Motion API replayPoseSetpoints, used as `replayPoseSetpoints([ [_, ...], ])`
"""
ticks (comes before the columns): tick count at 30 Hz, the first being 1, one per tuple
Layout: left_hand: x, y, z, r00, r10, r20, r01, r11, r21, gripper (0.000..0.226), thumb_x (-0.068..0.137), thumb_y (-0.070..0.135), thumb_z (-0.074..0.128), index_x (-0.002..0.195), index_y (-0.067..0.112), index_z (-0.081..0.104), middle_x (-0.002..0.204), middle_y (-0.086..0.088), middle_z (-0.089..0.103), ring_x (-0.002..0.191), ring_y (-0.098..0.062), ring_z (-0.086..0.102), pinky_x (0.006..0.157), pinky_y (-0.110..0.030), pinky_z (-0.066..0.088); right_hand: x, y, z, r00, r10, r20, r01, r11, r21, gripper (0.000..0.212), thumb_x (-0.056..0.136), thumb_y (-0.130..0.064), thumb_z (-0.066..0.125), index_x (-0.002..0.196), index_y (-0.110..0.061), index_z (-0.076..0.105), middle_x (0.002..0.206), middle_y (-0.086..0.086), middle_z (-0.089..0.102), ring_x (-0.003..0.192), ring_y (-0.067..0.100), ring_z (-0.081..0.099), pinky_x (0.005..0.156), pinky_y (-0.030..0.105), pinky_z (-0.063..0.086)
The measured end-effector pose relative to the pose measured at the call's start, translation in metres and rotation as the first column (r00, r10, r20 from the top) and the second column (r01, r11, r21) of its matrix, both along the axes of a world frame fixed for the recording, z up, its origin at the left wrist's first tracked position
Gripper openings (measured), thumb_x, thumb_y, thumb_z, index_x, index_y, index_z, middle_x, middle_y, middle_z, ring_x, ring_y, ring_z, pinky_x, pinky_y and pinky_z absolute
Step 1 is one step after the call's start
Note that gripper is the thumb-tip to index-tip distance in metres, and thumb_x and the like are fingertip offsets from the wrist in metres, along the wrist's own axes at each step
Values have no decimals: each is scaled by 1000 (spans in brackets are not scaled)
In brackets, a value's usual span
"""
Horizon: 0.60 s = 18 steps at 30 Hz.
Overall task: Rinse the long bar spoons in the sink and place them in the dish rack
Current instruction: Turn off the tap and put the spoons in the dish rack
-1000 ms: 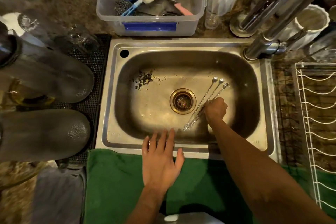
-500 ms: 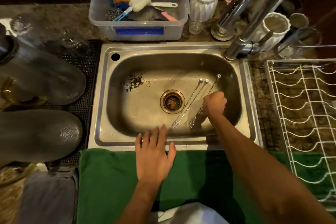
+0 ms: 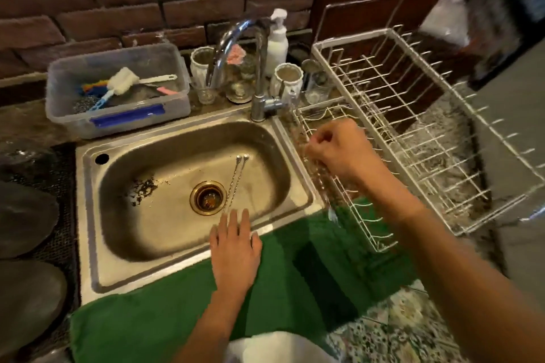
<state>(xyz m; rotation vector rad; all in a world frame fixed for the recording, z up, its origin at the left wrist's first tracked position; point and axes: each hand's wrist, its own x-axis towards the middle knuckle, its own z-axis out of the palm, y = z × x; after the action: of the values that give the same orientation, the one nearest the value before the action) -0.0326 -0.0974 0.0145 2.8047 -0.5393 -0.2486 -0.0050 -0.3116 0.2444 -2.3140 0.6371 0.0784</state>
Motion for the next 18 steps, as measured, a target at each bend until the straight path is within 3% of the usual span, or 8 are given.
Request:
replayPoseSetpoints([
  [4, -6, -54, 2, 985, -170, -25, 171, 984, 46, 58, 97, 45, 42, 148, 17, 45, 153, -14, 47, 143, -34, 41, 117, -54, 33, -39, -32, 61, 998, -27, 60, 28, 1000, -4, 10, 92, -14, 66, 86, -7, 69, 75, 5, 68, 56, 10, 60, 46, 17, 46],
  [9, -10, -74, -4, 980, -188, -59, 193, 976, 100, 66, 96, 56, 26, 152, 22, 35, 157, -10, 41, 144, -32, 39, 116, -55, 31, -56, -85, 93, 994, -70, 82, 79, 991, -108, 11, 90, -13, 69, 80, -7, 70, 68, 7, 69, 53, 15, 62, 47, 26, 51],
  [11, -9, -73, -8, 980, -192, -45, 196, 975, 102, 69, 96, 60, 25, 152, 22, 35, 157, -10, 42, 143, -32, 41, 115, -54, 32, -52, -107, 93, 998, -51, 31, 56, 977, -205, 11, 91, -13, 69, 81, -7, 70, 69, 8, 70, 55, 19, 65, 49, 29, 53],
  [14, -8, -73, -13, 982, -185, -47, 188, 977, 96, 70, 95, 62, 28, 151, 22, 38, 154, -11, 46, 139, -32, 46, 112, -55, 37, -40, -134, 83, 997, -12, -76, -13, 945, -327, 10, 91, -13, 67, 82, -8, 67, 71, 5, 69, 55, 12, 66, 47, 19, 50],
  [18, -7, -72, -20, 982, -181, -60, 186, 978, 89, 71, 94, 63, 29, 150, 22, 42, 152, -11, 48, 136, -34, 50, 110, -56, 39, -21, -163, 55, 975, 31, -218, -134, 869, -476, 12, 92, -11, 65, 83, -5, 70, 73, 3, 70, 60, 10, 68, 55, 23, 57],
])
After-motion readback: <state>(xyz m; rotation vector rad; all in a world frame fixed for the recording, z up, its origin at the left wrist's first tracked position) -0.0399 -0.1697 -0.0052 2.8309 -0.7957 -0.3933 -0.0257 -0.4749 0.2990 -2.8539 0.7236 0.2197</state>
